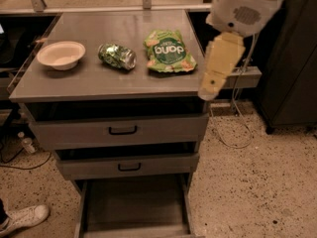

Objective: Place green can into bottom drawer

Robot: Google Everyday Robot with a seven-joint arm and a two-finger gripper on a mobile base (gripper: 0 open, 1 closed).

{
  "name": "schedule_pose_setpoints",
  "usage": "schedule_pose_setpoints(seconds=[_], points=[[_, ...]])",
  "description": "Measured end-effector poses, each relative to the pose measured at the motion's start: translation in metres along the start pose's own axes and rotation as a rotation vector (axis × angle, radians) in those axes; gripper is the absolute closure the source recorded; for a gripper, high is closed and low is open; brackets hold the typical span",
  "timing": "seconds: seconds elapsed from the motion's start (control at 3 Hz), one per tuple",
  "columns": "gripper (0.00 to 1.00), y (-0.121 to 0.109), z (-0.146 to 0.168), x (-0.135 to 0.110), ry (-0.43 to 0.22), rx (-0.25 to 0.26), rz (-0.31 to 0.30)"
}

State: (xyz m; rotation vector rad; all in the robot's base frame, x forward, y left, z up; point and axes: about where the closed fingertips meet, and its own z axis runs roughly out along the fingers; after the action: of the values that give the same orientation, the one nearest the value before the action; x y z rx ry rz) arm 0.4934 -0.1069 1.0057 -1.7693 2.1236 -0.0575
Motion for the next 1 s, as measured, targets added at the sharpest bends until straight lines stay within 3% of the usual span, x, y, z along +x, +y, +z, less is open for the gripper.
schedule_pose_setpoints(seconds=[0.33, 0.67, 1.0], points=[[0.0, -0.029, 0.011, -0.053, -0.021, -0.001, 0.004], [0.0, -0.029, 0.011, -0.053, -0.021, 0.0, 0.005], [0.0, -0.043, 0.021, -0.065, -0.055, 0.025, 0.048]])
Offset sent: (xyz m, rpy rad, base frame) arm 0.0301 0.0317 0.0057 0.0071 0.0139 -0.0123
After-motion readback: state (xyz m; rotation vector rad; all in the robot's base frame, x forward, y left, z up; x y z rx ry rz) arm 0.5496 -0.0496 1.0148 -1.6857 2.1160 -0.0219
